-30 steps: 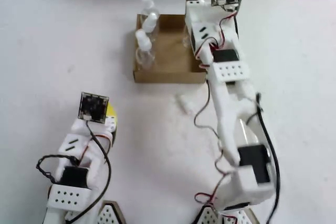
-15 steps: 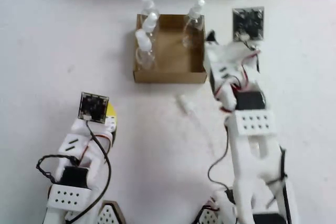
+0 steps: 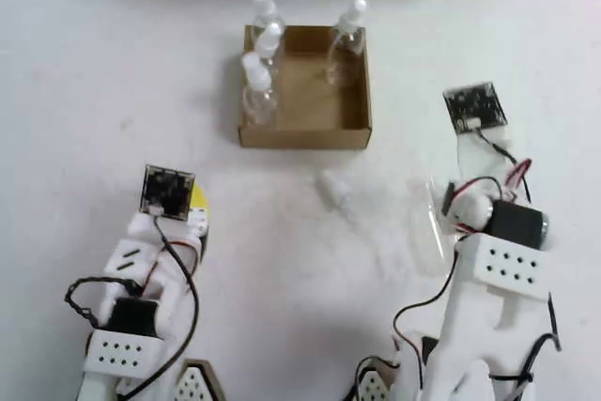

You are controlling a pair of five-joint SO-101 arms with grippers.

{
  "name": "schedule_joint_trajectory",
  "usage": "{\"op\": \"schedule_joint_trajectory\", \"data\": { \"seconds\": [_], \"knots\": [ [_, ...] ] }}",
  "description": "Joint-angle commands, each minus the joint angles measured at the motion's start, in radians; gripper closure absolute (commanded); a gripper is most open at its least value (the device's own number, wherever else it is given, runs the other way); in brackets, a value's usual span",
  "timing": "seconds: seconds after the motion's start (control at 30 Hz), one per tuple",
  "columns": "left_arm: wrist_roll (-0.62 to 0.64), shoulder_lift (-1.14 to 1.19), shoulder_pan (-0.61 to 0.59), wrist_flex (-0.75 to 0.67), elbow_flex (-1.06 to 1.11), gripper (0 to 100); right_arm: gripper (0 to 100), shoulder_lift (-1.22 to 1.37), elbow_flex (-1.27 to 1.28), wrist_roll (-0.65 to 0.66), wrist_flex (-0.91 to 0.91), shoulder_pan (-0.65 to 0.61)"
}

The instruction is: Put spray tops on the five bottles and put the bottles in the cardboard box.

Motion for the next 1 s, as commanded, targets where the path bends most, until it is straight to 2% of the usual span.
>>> {"op": "schedule_joint_trajectory", "data": {
  "seconds": [0.0, 0.13, 0.23, 0.43, 0.63, 0.83, 0.97],
  "knots": [
    [-0.011, -0.013, -0.005, -0.025, -0.003, 98, 91.6, -0.018, -0.023, 0.110, 0.085, 0.048],
    [-0.011, -0.013, -0.005, -0.025, -0.003, 98, 91.4, -0.031, -0.028, 0.149, 0.213, 0.054],
    [-0.011, -0.013, -0.007, -0.025, -0.003, 98, 91.4, -0.076, -0.012, 0.138, 0.225, 0.059],
    [-0.011, -0.013, -0.004, 0.003, -0.003, 98, 91.4, -0.133, 0.089, 0.132, 0.148, 0.073],
    [-0.012, -0.013, -0.002, 0.003, -0.003, 98, 91.3, -0.087, 0.104, 0.037, 0.081, 0.071],
    [-0.012, -0.013, -0.002, 0.003, -0.003, 98, 82.9, 0.047, 0.098, 0.025, -0.016, 0.041],
    [-0.012, -0.013, -0.001, 0.003, -0.003, 98, 92.6, 0.110, 0.083, 0.023, -0.085, 0.039]
  ]
}}
